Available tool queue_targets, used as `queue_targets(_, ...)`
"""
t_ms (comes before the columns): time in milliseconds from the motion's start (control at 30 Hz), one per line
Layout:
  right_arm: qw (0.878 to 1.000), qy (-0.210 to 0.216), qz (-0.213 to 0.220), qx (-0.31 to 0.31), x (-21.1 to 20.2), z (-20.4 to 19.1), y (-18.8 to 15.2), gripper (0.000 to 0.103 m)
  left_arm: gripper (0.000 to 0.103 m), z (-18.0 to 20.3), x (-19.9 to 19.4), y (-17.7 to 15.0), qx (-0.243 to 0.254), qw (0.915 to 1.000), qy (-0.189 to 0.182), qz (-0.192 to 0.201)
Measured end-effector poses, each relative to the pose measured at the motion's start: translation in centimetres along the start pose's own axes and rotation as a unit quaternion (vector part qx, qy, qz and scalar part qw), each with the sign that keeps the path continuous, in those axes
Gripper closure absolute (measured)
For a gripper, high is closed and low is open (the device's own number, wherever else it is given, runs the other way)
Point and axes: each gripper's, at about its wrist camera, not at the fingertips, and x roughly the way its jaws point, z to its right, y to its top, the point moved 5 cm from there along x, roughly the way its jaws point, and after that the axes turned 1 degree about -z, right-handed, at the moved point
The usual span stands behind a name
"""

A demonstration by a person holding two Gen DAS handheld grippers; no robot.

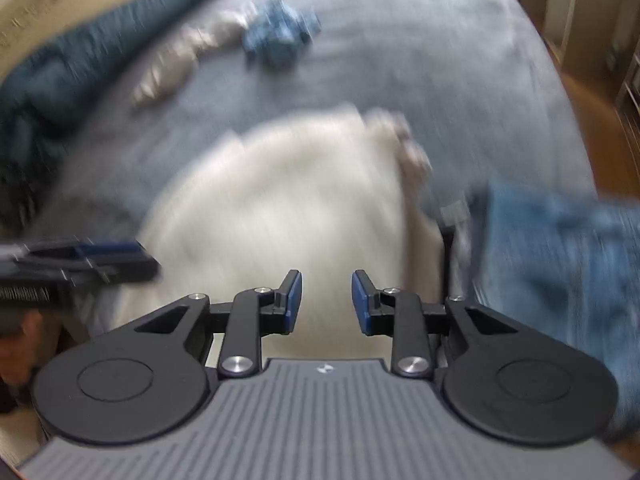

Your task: Fold clothes

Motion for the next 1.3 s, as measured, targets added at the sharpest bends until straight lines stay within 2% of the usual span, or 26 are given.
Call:
queue_targets(67, 1.000, -0.011, -0.014, -0.003, 3.3, 0.3, 0.5, 0.078, 0.043, -1.5, 2.7, 0.1, -0.004, 0.9997, 0.013, -0.021)
queue_targets(100, 0.999, -0.022, -0.032, 0.010, 5.1, 1.0, 0.3, 0.078, 0.050, -2.0, 3.3, 0.1, 0.001, 0.9996, 0.018, -0.024)
queue_targets(133, 0.999, -0.026, -0.036, 0.023, 5.2, 1.2, 0.6, 0.078, 0.052, -2.6, 3.9, 0.0, 0.007, 0.9994, 0.024, -0.026)
queue_targets(200, 0.998, -0.032, -0.039, 0.049, 4.8, 1.6, 1.2, 0.080, 0.048, -2.7, 3.2, 0.9, 0.009, 0.9994, 0.019, -0.026)
queue_targets(300, 0.999, -0.020, 0.005, 0.046, 3.1, 0.7, 3.3, 0.078, 0.040, -2.4, 2.5, 2.5, 0.017, 0.9998, 0.001, -0.005)
queue_targets(333, 0.999, -0.020, 0.019, 0.042, 3.4, 0.5, 3.9, 0.078, 0.039, -2.7, 3.4, 2.9, 0.019, 0.9998, 0.003, -0.009)
queue_targets(367, 0.999, -0.024, 0.026, 0.038, 4.3, 0.6, 4.4, 0.078, 0.039, -3.0, 4.3, 3.3, 0.020, 0.9997, 0.006, -0.012)
queue_targets(433, 0.998, -0.050, 0.009, 0.037, 7.7, 1.4, 5.0, 0.080, 0.040, -4.2, 6.6, 3.3, 0.012, 0.9995, 0.016, -0.024)
queue_targets(500, 0.997, -0.058, -0.010, 0.054, 10.0, 2.2, 5.1, 0.080, 0.043, -4.9, 7.1, 3.7, 0.011, 0.9991, 0.026, -0.033)
queue_targets(567, 0.997, -0.060, -0.008, 0.051, 8.5, 2.0, 5.6, 0.080, 0.043, -4.9, 5.6, 4.5, 0.008, 0.9994, 0.020, -0.027)
queue_targets(633, 0.997, -0.067, 0.004, 0.029, 5.5, 1.4, 5.5, 0.078, 0.042, -4.6, 3.0, 4.6, 0.018, 0.9993, 0.031, -0.011)
queue_targets(700, 0.998, -0.058, 0.001, 0.009, 2.2, 1.1, 4.5, 0.078, 0.042, -4.1, 0.2, 3.9, 0.027, 0.9987, 0.042, -0.002)
queue_targets(800, 0.999, -0.027, -0.030, -0.010, -1.2, 0.7, 1.6, 0.078, 0.040, -2.2, -3.3, 1.4, 0.050, 0.9983, 0.029, 0.001)
queue_targets(867, 0.998, -0.010, -0.056, -0.027, -2.1, 0.0, -0.7, 0.078, 0.038, -0.4, -4.0, -1.2, 0.061, 0.9979, 0.016, -0.012)
queue_targets(933, 0.996, -0.004, -0.076, -0.042, -1.2, -0.5, -2.9, 0.078, 0.038, 1.2, -3.5, -4.2, 0.069, 0.9969, 0.011, -0.036)
queue_targets(1000, 0.995, -0.013, -0.094, -0.038, 0.6, -0.3, -4.7, 0.078, 0.040, 2.2, -1.9, -7.5, 0.072, 0.9950, 0.024, -0.066)
queue_targets(1067, 0.994, -0.023, -0.106, -0.031, 1.5, -0.2, -5.7, 0.078, 0.040, 3.0, -2.0, -8.6, 0.092, 0.9921, 0.061, -0.058)
queue_targets(1100, 0.994, -0.022, -0.105, -0.025, 0.9, -0.2, -5.5, 0.078, 0.040, 3.4, -2.0, -9.2, 0.102, 0.9900, 0.080, -0.054)
queue_targets(1200, 0.996, 0.001, -0.090, -0.025, -2.6, -0.9, -6.0, 0.077, 0.035, 3.8, -3.7, -9.7, 0.092, 0.9904, 0.095, -0.042)
queue_targets(1233, 0.995, 0.008, -0.097, -0.026, -2.7, -0.9, -6.8, 0.076, 0.033, 3.9, -4.0, -10.1, 0.089, 0.9903, 0.099, -0.039)
queue_targets(1300, 0.993, 0.020, -0.114, -0.027, -2.6, -1.0, -8.6, 0.073, 0.031, 3.6, -3.2, -11.0, 0.066, 0.9880, 0.127, -0.059)
